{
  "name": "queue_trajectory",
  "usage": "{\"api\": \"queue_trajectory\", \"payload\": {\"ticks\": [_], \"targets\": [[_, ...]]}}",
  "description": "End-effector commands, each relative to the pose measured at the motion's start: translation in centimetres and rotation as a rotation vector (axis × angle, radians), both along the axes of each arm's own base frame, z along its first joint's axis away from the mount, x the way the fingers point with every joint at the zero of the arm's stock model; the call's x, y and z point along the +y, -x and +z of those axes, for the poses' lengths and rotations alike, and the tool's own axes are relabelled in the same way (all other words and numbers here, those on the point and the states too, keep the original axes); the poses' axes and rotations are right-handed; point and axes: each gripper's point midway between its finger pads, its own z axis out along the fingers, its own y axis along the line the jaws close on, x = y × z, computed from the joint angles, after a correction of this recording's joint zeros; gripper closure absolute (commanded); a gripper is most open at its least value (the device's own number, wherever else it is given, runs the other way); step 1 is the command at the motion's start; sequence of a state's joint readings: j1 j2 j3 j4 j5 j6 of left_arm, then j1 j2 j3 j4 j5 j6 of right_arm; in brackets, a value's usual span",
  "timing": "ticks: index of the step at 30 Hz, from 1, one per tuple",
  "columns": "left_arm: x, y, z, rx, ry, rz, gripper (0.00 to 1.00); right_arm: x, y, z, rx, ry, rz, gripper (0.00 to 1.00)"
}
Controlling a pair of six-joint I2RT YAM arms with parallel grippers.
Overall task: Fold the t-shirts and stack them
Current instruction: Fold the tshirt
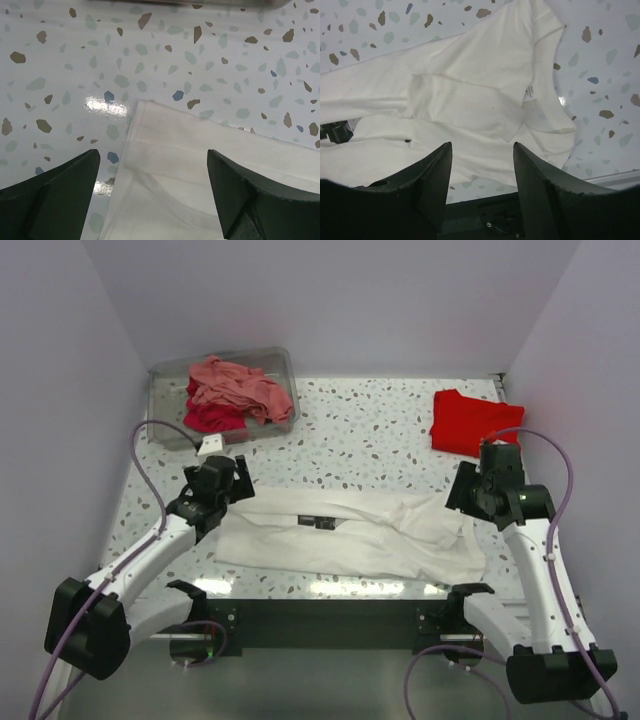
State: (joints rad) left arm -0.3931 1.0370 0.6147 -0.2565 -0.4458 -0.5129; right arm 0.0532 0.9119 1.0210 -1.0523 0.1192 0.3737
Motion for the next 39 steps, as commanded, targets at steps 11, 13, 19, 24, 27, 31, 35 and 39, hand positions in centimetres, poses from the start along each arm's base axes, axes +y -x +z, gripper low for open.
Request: {"api": "queue_trajectory", "payload": {"ticks": [11, 13, 19, 24, 27, 31, 35, 39], "targets": [[-2.7, -2.4, 0.6, 0.016, 0.016, -0.084, 0.0, 8.5, -7.8, -4.8, 0.001, -0.064, 0.21, 0.49], [-2.6, -2.3, 0.5, 0.021, 0.012, -0.085, 0.0, 8.9, -8.7, -6.0, 0.022, -0.063, 0.217, 0.49], [-2.6, -2.2, 0.1, 0.038, 0.004, -0.091, 0.0, 9.8, -9.9, -9.2, 0.071, -0.075, 0.226, 0.5], [-2.5, -1.9, -0.3, 0.052, 0.002, -0.087, 0.0, 9.9, -10.3, -11.2, 0.102, -0.067, 0.22, 0.5], [-2.5, -1.8, -0.6, 0.057, 0.0, -0.089, 0.0, 10.0, -10.2, -12.4, 0.125, -0.063, 0.22, 0.5], [-2.4, -1.7, -0.8, 0.063, -0.004, -0.088, 0.0, 10.3, -10.2, -13.4, 0.14, -0.067, 0.222, 0.51], [-2.2, -1.6, -0.9, 0.067, -0.013, -0.086, 0.0, 10.4, -9.9, -14.6, 0.168, -0.057, 0.23, 0.59], [-2.1, -1.6, -0.8, 0.063, -0.019, -0.08, 0.0, 10.2, -9.2, -14.7, 0.184, -0.041, 0.237, 0.85]]}}
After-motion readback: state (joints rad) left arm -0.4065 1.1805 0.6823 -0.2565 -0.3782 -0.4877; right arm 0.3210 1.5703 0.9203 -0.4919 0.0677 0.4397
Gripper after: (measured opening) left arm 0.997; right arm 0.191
